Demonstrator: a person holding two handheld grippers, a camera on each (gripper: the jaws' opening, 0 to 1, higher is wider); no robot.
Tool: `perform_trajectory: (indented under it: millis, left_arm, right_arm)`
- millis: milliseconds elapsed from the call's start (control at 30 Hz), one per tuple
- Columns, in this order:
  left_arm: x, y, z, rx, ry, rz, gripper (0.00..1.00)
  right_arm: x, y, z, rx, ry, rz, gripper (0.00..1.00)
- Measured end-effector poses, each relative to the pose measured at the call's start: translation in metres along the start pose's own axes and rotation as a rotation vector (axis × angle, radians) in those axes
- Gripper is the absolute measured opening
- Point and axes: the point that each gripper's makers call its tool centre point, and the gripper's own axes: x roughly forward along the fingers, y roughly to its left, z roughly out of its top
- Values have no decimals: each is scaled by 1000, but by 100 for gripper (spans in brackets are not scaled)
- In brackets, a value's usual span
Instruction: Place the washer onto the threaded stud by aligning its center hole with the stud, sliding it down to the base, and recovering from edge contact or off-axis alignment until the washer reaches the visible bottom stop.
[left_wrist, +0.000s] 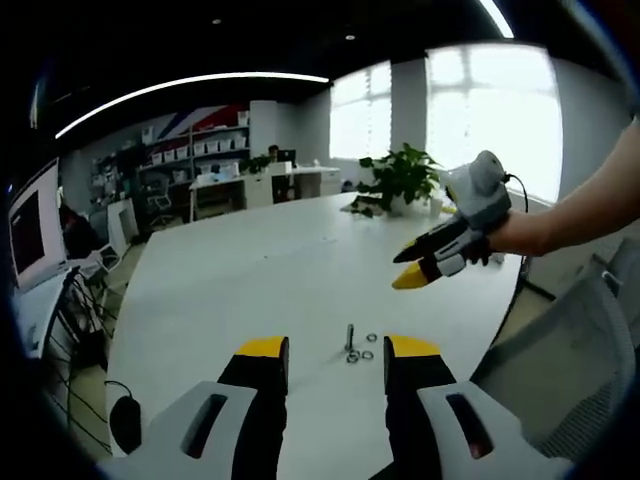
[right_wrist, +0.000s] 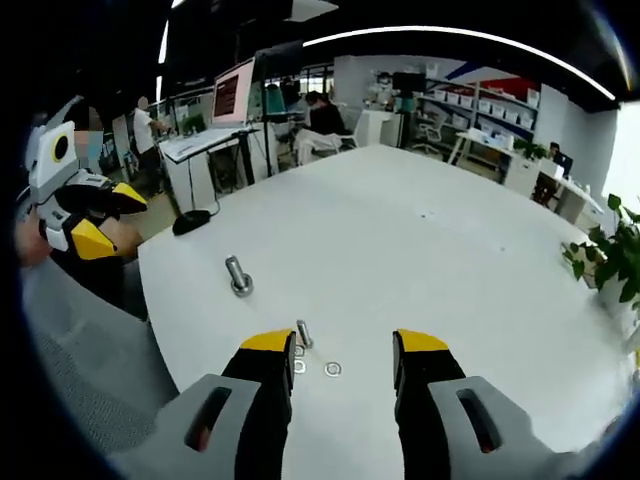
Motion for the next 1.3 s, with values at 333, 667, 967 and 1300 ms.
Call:
perform_trajectory:
  millis: [333,667,967,1300]
  left_arm:
    - [-1,10,1,-36,-24,23,36]
    - [-2,12,0,-47,-30,31,36]
    - [-3,14,-1,-46,-27,39,36]
    - [-2,16,-2,-57,-24,42,36]
  right_arm:
    - [18,18,-10,-58,98,60,40]
    - [38,29,-28,-57,189,102,33]
    - [52,41,-52,-41,251,138,31]
    - [60,48,-58,-55,259,156,29]
